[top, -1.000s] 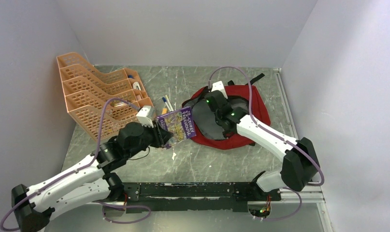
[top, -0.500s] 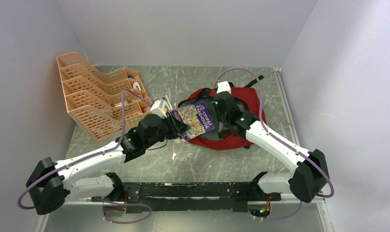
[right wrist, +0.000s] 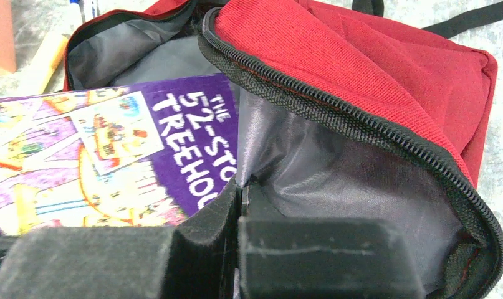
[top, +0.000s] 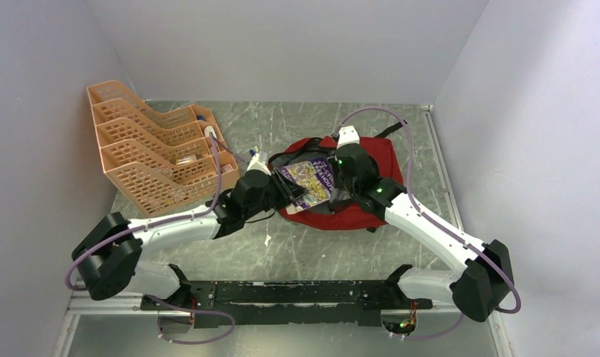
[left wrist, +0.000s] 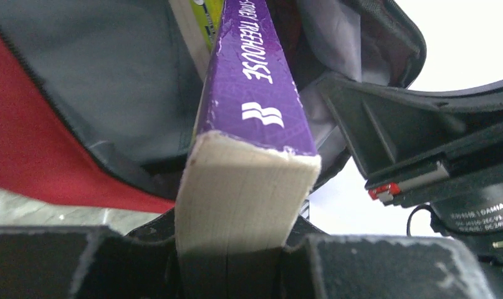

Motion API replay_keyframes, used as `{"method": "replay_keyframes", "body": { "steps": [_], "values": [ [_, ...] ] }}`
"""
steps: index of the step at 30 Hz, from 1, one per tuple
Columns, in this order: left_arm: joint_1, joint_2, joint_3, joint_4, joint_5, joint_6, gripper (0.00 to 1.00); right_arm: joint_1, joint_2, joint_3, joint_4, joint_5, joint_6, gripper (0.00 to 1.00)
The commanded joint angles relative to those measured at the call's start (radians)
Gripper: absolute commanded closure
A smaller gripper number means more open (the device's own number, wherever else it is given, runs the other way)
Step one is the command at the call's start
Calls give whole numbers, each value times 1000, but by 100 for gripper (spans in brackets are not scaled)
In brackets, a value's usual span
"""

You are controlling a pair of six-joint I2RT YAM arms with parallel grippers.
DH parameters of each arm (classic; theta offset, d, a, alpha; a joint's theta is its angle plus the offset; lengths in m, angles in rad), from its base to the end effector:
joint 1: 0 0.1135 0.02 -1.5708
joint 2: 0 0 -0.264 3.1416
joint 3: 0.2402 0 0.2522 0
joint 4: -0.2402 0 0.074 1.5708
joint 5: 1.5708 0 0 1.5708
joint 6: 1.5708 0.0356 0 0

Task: Pack the student bag
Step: Place the book in the student bag.

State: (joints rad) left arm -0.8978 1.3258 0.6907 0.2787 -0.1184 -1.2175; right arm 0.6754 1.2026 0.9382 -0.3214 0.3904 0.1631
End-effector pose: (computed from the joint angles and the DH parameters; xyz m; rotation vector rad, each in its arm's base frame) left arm 0.1848 -0.2251 0.2344 -0.4301 2.1111 -1.2403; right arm 0.2162 0.1559 0.2946 -0.3160 2.0846 0.0793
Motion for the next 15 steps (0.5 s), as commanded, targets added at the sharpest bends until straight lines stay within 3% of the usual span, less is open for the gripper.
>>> {"method": "replay_keyframes", "body": {
  "steps": [1, 9, 15],
  "values": [
    [3, 67, 103, 221, 66, -7, 95, 3, -41, -8, 102, -65, -12, 100],
    [12, 292, 201, 450, 191, 26, 95, 3, -62, -24, 102, -87, -10, 100],
    [19, 506, 286, 727, 290, 29, 95, 3, -73, -30, 97, -92, -4, 100]
  ]
}}
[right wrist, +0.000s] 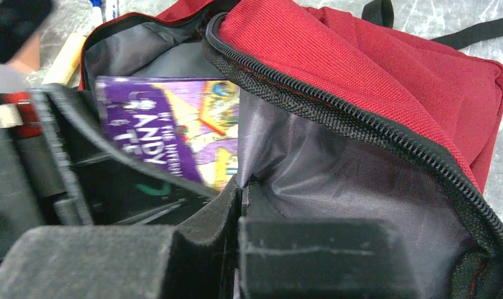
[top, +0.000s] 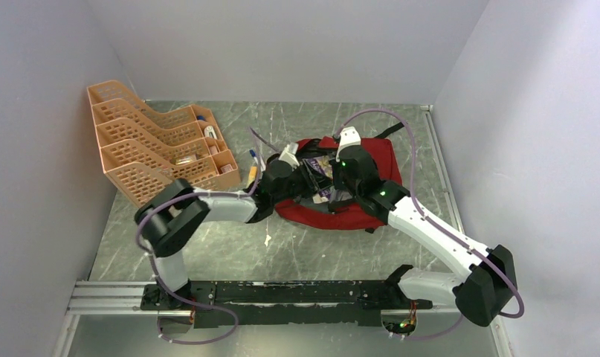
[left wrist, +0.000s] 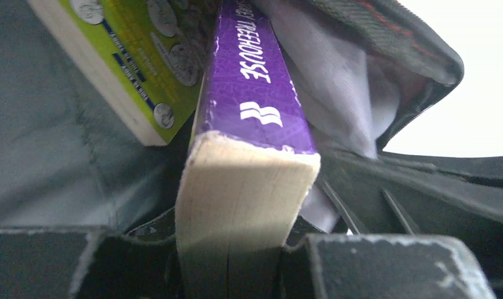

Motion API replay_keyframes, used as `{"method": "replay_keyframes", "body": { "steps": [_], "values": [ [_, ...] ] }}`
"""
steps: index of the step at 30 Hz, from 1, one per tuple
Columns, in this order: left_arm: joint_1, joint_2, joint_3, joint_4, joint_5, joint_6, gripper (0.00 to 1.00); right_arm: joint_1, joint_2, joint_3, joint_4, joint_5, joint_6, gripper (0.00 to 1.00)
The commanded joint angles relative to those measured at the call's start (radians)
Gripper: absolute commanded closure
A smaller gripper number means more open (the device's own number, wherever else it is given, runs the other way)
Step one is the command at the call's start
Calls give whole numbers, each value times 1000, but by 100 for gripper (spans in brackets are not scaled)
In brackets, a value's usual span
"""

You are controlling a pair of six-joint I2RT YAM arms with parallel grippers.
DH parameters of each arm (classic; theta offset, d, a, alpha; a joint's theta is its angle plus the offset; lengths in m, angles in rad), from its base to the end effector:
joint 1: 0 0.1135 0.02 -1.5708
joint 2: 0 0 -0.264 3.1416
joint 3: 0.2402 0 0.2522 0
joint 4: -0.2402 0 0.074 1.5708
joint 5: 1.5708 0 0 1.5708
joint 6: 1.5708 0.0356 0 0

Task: Pack the student bag
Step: Place the book in the student bag.

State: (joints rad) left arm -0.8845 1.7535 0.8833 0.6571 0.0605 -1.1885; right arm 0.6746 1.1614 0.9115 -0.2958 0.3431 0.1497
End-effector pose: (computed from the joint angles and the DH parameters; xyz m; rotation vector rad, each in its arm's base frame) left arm 0.2384 -0.2944 0.2014 -0.2629 2.0495 -1.4661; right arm 0.2098 0.1524 0.2974 -0.3429 2.0560 0.1383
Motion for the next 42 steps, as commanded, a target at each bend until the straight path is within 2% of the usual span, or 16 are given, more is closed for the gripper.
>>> {"method": "replay_keyframes", "body": {
  "steps": [1, 11, 21, 26, 28, 30, 35, 36, 38, 39, 41, 42],
  "values": [
    [5, 117, 116, 375, 120, -9, 95, 3, -34, -2, 71, -44, 11, 100],
    [10, 398, 338, 442, 144, -51, 95, 3, -50, -9, 63, -58, 22, 100],
    [11, 552, 498, 350, 138, -45, 95, 3, -50, -8, 55, -59, 27, 100],
    [10, 613, 585, 214, 126, -36, 95, 3, -51, -8, 51, -56, 25, 100],
    [10, 631, 618, 162, 135, -31, 87, 4, -52, -9, 47, -52, 24, 100],
    [10, 641, 637, 135, 153, -26, 73, 3, -56, -13, 45, -45, 23, 100],
    [11, 609, 617, 96, 165, -9, 47, 3, -59, -26, 49, -29, 14, 100],
    [11, 598, 612, 89, 172, -1, 32, 3, -59, -26, 48, -26, 13, 100],
    [13, 579, 597, 66, 177, 18, 20, 4, -59, -26, 46, -22, 11, 100],
    [15, 570, 589, 54, 177, 25, 17, 3, -61, -28, 48, -21, 11, 100],
    [22, 552, 571, 45, 179, 31, 5, 3, -64, -35, 54, -18, 11, 100],
    [25, 543, 561, 43, 183, 31, 2, 3, -65, -37, 56, -17, 11, 100]
  ]
}}
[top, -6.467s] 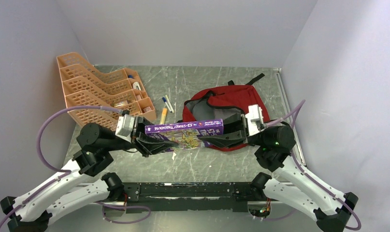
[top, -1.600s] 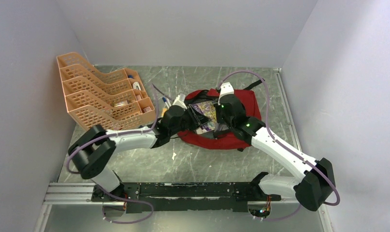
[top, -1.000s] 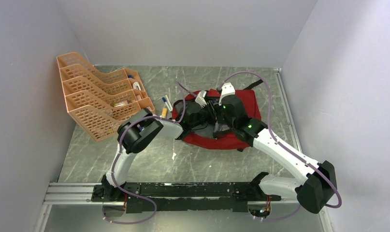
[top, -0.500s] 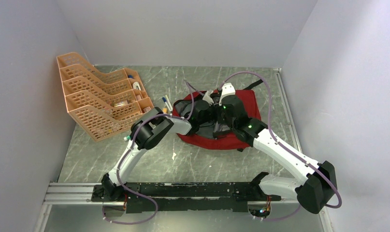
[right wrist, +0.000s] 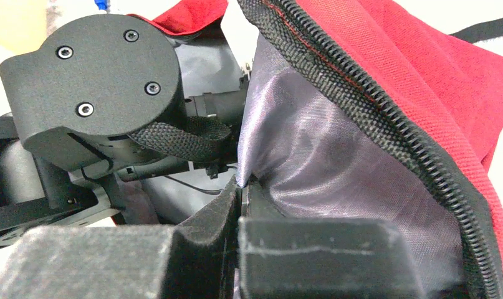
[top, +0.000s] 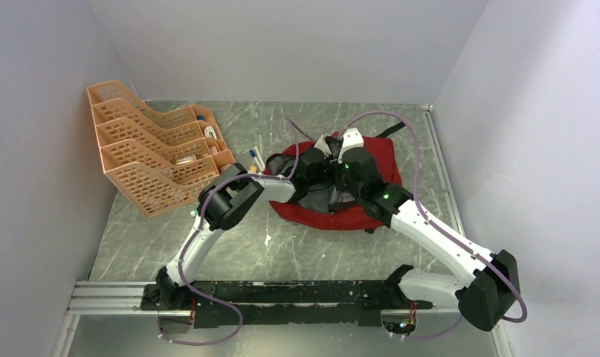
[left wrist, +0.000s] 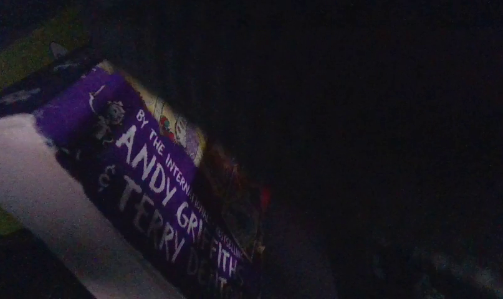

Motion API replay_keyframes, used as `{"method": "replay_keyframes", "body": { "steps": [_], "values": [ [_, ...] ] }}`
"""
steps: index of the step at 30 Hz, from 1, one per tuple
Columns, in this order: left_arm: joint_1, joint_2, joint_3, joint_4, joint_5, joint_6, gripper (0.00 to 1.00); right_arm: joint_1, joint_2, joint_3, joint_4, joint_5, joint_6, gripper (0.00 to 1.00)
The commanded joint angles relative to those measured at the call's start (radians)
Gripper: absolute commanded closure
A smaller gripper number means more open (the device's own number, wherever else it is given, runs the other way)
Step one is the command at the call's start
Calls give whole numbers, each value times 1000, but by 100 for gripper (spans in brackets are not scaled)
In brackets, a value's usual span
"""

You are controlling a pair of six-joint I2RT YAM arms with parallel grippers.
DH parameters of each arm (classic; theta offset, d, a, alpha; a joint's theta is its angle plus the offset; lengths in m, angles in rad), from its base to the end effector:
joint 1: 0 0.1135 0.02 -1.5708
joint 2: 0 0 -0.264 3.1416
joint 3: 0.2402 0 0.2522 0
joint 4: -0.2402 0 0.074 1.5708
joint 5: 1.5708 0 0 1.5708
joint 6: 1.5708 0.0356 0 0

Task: Pack the student bag
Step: Place the book in the student bag.

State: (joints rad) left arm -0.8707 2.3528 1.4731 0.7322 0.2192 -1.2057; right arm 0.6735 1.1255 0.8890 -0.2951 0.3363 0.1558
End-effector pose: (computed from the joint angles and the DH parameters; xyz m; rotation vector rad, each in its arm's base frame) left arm 0.3265 -0.3996 0.1343 -0.1493 2.0445 -1.6302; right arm 0.2037 0.1475 0.2981 -0.3345 2.0462 0.1550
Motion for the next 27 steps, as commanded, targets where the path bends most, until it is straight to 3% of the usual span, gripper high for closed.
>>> {"method": "replay_keyframes", "body": {
  "steps": [1, 20, 27],
  "values": [
    [15, -66, -39, -35, 27, 48, 2, 5, -29, -17, 57, -8, 5, 100],
    [65, -300, -230, -215, 31, 180, 2, 0, -29, -23, 46, 27, -24, 100],
    [77, -349, -229, -333, 12, 271, 2, -4, -21, -22, 43, 14, -26, 100]
  ]
}}
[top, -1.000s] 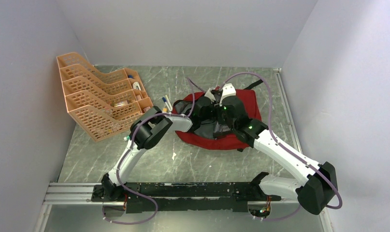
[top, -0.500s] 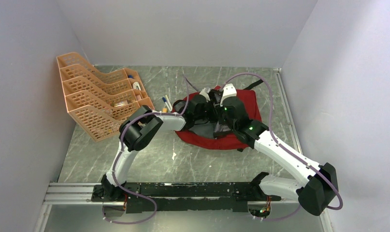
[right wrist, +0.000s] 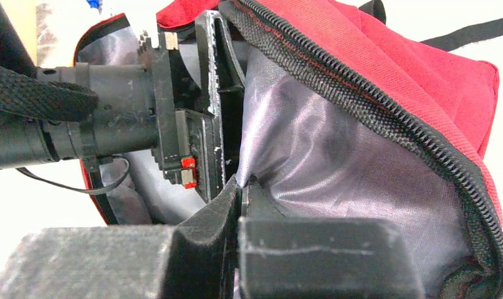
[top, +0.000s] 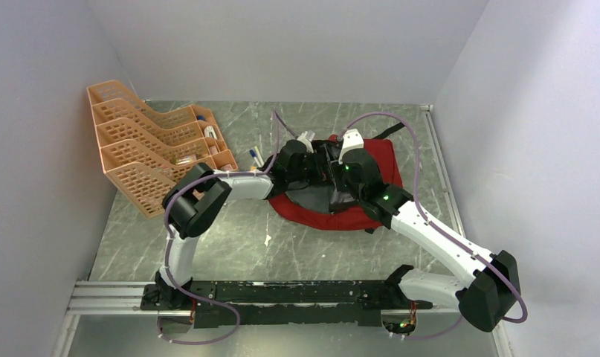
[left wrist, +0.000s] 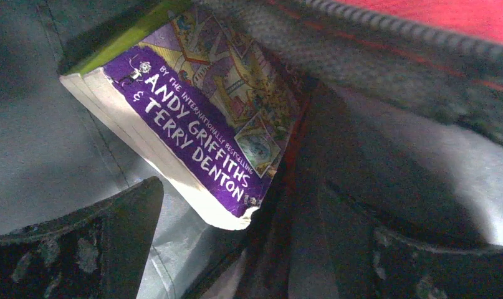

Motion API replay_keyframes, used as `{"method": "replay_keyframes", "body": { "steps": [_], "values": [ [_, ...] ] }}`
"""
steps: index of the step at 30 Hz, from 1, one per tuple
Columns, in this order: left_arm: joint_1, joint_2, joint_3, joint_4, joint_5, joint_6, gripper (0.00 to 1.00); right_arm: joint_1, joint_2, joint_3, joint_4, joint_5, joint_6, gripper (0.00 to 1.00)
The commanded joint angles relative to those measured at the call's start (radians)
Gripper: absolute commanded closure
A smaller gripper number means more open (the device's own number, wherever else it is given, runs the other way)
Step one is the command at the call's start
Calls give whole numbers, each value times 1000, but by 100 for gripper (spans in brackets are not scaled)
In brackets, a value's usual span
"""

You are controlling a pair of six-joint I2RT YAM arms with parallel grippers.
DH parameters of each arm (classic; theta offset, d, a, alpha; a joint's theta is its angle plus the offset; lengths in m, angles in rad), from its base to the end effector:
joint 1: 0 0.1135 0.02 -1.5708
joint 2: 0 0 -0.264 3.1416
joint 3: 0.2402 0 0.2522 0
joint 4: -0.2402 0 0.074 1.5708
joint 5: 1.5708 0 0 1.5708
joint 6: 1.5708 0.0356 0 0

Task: Pack the student bag
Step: Place the book in the student bag, then adjust the student bag at the center of the board.

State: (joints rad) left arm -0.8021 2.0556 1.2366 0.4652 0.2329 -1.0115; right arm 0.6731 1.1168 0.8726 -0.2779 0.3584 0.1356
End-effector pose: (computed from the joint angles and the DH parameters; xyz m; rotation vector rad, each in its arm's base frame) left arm 0.3111 -0.3335 0.1715 -0.0514 2.1975 -1.3600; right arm 0.2028 0.1457 0.2962 -0.3369 2.0313 0.1249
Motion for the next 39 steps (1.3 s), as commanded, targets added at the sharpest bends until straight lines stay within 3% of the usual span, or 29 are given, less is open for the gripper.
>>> {"method": "replay_keyframes", "body": {
  "steps": [1, 7, 14, 19, 23, 28, 33, 39],
  "values": [
    [11, -59, 4, -78, -5, 83, 2, -6, -13, -7, 28, -7, -6, 100],
    [30, -120, -64, -118, -23, 111, 2, -7, -22, -19, 31, -5, -7, 100],
    [34, -335, -174, -254, -96, 207, 2, -7, -31, -29, 13, -4, 13, 100],
    [35, -543, -238, -492, -250, 306, 2, -7, -28, -15, -26, 8, 26, 100],
    [42, -630, -236, -695, -479, 365, 2, -7, -20, -5, -50, -18, 44, 100],
    [51, -599, -170, -837, -646, 447, 2, -7, -21, -17, -57, -40, 61, 100],
    [52, -459, -63, -895, -715, 514, 2, -7, -34, -38, -58, -38, 59, 100],
    [60, -323, 37, -851, -725, 556, 2, -7, -50, -65, -45, -55, 67, 100]
  ]
}}
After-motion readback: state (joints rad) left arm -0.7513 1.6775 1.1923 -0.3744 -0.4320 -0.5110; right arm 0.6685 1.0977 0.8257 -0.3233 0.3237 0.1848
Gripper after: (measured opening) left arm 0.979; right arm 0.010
